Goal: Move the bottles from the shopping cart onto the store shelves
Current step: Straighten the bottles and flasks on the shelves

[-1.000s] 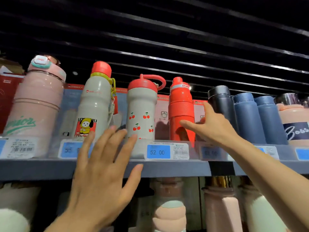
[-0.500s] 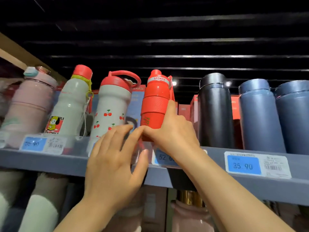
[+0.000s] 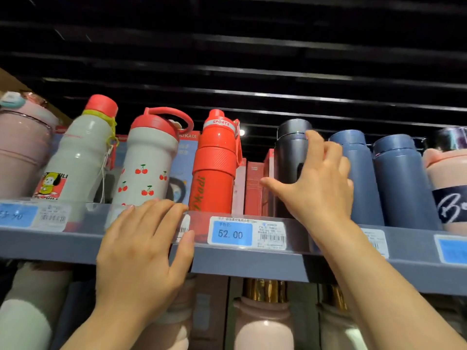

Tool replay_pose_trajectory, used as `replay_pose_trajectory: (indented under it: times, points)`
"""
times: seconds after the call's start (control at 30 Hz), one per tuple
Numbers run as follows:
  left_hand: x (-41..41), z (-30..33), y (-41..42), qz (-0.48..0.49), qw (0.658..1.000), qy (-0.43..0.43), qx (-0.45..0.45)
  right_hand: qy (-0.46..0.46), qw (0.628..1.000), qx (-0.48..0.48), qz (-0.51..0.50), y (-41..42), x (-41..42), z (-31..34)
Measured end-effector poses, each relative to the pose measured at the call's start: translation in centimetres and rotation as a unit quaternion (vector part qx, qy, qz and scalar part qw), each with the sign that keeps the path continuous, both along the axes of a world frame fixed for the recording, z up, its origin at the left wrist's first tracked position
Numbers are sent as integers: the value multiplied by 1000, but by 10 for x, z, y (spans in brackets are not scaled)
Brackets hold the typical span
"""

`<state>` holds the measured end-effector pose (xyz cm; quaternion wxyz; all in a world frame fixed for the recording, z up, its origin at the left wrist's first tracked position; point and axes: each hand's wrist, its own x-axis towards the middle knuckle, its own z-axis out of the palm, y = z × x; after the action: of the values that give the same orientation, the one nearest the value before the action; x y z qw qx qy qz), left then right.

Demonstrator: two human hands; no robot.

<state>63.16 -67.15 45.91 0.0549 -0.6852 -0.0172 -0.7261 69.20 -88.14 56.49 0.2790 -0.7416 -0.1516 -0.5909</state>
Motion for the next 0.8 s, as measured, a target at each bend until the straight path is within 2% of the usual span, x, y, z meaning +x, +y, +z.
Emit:
replay_pose_trajectory:
  times: [0.1, 0.27, 0.5, 0.6, 0.73, 0.8]
  points:
    - [0, 0, 0, -4, 1000, -8, 5, 89, 996, -2, 26, 0, 10, -2]
    - [1, 0, 3, -2, 1000, -16, 18, 150, 987, 22, 53, 0, 15, 3]
    - [1, 1, 2, -3, 1000, -19, 20, 173, 948, 79, 256, -18, 10, 7]
    - [1, 1, 2, 0, 999, -24, 22, 170, 952, 71, 246, -17, 11, 5]
    - [1, 1, 2, -1, 1000, -20, 24, 166, 972, 48, 158, -8, 13, 1]
    - [0, 1, 2, -3, 999, -20, 26, 174, 969, 44, 168, -8, 12, 1]
